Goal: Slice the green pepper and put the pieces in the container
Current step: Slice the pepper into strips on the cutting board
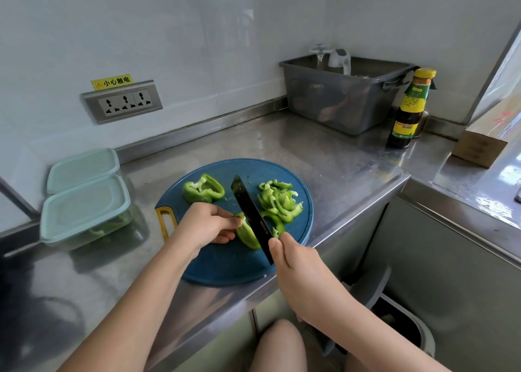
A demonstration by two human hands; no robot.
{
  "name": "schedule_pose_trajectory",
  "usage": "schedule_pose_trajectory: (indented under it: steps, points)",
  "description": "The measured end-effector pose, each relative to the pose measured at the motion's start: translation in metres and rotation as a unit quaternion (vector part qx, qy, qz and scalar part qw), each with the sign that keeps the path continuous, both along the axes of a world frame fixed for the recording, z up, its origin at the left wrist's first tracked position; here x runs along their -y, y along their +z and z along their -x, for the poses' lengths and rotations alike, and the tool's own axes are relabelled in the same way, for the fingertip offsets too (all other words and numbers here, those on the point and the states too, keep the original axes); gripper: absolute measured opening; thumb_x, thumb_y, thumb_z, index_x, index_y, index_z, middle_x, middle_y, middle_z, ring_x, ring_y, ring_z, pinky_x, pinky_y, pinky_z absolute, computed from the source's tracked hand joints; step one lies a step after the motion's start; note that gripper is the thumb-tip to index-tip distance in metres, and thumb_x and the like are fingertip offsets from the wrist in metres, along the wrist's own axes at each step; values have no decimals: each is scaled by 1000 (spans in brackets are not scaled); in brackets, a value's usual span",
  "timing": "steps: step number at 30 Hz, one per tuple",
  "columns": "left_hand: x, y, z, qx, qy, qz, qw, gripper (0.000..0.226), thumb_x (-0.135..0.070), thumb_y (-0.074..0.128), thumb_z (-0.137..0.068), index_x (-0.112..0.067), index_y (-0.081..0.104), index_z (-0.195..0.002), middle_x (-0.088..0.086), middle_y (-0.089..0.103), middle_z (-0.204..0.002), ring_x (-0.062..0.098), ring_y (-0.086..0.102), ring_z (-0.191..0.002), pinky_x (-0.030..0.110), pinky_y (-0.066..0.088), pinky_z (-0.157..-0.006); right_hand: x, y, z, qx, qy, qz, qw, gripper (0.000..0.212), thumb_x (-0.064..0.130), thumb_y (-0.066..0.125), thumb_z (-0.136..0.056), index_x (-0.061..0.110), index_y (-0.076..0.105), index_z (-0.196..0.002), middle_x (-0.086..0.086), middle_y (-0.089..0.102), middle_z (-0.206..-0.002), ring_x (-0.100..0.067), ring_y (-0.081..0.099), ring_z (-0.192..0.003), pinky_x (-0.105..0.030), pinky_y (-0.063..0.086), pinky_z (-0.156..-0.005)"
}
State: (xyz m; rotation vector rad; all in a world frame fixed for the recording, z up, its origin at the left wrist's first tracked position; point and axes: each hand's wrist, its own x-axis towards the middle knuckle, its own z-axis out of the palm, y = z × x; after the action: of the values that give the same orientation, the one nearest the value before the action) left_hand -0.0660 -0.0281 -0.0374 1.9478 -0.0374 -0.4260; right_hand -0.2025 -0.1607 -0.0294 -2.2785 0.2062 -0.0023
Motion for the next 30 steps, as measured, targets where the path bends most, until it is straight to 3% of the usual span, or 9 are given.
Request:
schedule_pose_trajectory:
  steps: [3, 7, 11, 15, 19, 22, 25, 27, 30]
  points:
    - [1, 0, 0, 4, -1, -4, 1000, 16, -7, 74, -77, 0, 63, -86, 11, 65, -68, 7, 60, -47, 16, 52, -47, -2, 2, -4, -14, 7, 8, 1000, 36, 38, 23, -101, 18, 29, -72, -1, 39, -64, -18, 38, -54, -35, 39, -57]
    - [2, 0, -1, 6, 0, -5, 1000, 12, -5, 73, -77, -1, 64, -83, 10, 64, -67, 6, 60, -45, 15, 50, -46, 2, 3, -14, -56, 2, 1, 998, 36, 39, 23, -100, 16, 33, -74, -6, 44, -69, -23, 45, -44, -19, 32, -31]
    - [2, 0, -1, 8, -2, -6, 1000, 9, -4, 73, -78, -2, 65, -80, 10, 64, -65, 5, 59, -44, 15, 50, -45, 2, 6, -24, -95, 7, -19, 995, 32, 30, 25, -100, 12, 36, -76, -12, 45, -70, -29, 47, -44, -33, 46, -42]
    - [4, -1, 0, 24, -5, -12, 1000, 10, -5, 73, -77, -2, 65, -81, 9, 65, -66, 6, 60, -47, 15, 50, -46, -5, 12, -39, -81, 46, 57, 994, 32, 22, 22, -101, 17, 35, -72, -4, 42, -67, -18, 40, -50, -28, 38, -47]
    - [2, -3, 0, 23, 7, 7, 1000, 9, -5, 74, -76, -4, 66, -80, 8, 66, -68, 8, 61, -50, 16, 51, -48, -16, 19, -48, -113, 41, 130, 984, 16, 3, 42, -95, 1, 42, -110, -12, 48, -96, -16, 25, -54, -31, 32, -50]
    - [1, -5, 0, 23, 25, 21, 999, 10, -6, 75, -76, -4, 66, -81, 8, 66, -67, 7, 61, -49, 15, 50, -48, -7, 13, -38, -127, 67, 171, 975, 26, -11, 46, -85, 9, 31, -77, -11, 40, -83, -20, 32, -51, -32, 34, -45]
    - [3, -6, 2, 24, 29, 30, 999, 11, -6, 74, -77, -4, 66, -84, 8, 66, -67, 7, 61, -50, 14, 50, -48, 3, 13, -19, -112, 107, 205, 966, 22, 3, 51, -89, 10, 33, -78, -8, 43, -79, -19, 36, -51, -32, 41, -50]
    - [4, -6, 4, 44, 25, 28, 998, 12, -6, 73, -78, -4, 66, -87, 7, 66, -69, 7, 61, -52, 14, 50, -48, 6, 13, -15, -89, 89, 181, 975, 24, 17, 35, -99, 15, 35, -74, -7, 44, -74, -17, 36, -52, -30, 38, -50]
    - [6, -2, 7, 104, -8, 7, 994, 9, -5, 72, -79, -6, 66, -84, 5, 66, -68, 6, 60, -52, 13, 49, -49, -1, 20, -21, -137, 29, 120, 983, 20, -4, 47, -89, 12, 37, -96, -15, 50, -95, -21, 35, -50, -32, 37, -44]
